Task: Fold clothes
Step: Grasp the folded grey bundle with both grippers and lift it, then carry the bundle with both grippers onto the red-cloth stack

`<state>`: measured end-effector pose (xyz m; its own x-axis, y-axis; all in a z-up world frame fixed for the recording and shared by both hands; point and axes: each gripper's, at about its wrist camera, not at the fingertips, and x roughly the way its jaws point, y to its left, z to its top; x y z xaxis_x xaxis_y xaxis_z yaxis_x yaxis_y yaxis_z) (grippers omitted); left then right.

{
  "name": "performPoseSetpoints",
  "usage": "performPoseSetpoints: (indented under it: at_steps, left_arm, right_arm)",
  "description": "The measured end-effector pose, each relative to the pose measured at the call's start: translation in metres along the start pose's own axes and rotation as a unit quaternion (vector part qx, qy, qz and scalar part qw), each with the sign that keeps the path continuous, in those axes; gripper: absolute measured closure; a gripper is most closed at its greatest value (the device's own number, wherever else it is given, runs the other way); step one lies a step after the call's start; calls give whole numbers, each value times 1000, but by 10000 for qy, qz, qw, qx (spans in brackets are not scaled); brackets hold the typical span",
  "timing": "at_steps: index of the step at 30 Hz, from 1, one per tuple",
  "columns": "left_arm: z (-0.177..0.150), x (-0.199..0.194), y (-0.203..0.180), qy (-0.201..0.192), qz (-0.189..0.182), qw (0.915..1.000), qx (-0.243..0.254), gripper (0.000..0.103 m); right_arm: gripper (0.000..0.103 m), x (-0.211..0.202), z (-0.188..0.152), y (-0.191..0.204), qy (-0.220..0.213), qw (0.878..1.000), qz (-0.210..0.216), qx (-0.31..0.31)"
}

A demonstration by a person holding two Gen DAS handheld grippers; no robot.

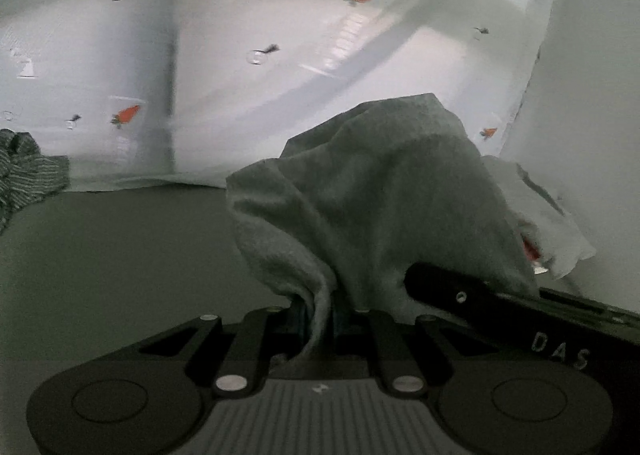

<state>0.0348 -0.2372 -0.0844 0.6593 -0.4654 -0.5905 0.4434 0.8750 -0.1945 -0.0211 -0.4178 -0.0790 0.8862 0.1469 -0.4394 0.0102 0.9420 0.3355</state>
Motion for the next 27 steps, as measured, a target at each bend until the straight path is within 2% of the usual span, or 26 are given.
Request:
performPoseSetpoints:
  at_steps: [3, 9, 14, 21, 27]
  left_arm:
    - [-2, 12, -51, -108, 32, 9999, -7, 91]
    - [2, 46, -147, -317, -144, 9993, -126, 91]
    - [21, 77, -211, -318, -399, 9985, 184, 91]
    - [59, 129, -286, -514, -616, 9953, 548, 90]
    - [105, 190, -343, -766, -904, 9922, 384, 90]
  right_arm:
    - [73, -24, 12, -43, -78, 9998, 54, -153]
    - [73, -64, 39, -130, -335, 9974, 40, -644]
    - [73, -85, 62, -192, -476, 9959, -97, -764]
    - [73, -87, 115, -282, -654, 9957, 137, -639]
    - [73, -68, 186, -370, -764, 9930, 457, -780]
